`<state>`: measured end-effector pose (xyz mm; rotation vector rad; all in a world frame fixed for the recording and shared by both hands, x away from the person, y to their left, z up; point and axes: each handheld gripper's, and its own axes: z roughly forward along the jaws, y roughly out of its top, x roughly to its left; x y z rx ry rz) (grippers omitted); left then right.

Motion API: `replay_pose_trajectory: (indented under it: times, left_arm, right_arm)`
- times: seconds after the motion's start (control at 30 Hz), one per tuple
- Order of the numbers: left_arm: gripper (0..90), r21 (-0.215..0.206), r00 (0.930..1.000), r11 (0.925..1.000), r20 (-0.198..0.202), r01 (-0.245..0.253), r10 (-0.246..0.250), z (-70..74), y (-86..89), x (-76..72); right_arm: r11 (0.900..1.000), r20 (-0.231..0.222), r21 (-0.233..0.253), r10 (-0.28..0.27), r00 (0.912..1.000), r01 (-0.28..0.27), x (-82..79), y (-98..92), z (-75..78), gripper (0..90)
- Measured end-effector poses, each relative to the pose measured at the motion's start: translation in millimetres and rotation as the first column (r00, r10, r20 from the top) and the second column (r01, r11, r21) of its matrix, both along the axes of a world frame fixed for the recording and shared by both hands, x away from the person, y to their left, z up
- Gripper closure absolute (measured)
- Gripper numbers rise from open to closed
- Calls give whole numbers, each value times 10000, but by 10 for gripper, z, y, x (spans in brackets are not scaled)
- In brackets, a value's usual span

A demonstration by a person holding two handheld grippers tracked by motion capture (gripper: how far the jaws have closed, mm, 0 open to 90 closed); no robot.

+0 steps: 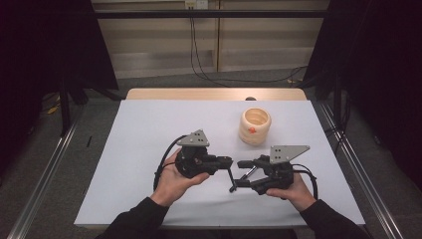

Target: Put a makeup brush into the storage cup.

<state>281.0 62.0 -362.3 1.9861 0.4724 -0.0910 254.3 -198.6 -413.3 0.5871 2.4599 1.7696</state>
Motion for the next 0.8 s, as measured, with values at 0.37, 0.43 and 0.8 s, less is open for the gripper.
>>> replay_pose_trajectory:
  times: [0.37,0.43,0.8]
  left_arm:
    - [846,71,9996,9995,-50,296,-296,-39,-103,-51]
    - [846,59,9995,9995,-65,314,-314,-44,-110,-54]
    - [846,-121,9996,9996,-144,253,-254,-68,-108,-35]
  right_arm:
    - [9992,-276,-24,394,9988,-395,16,47,-12,611]
    - [9989,-286,-53,462,9985,-463,14,62,-15,645]
    - [9987,-320,103,498,9982,-495,14,87,-8,752]
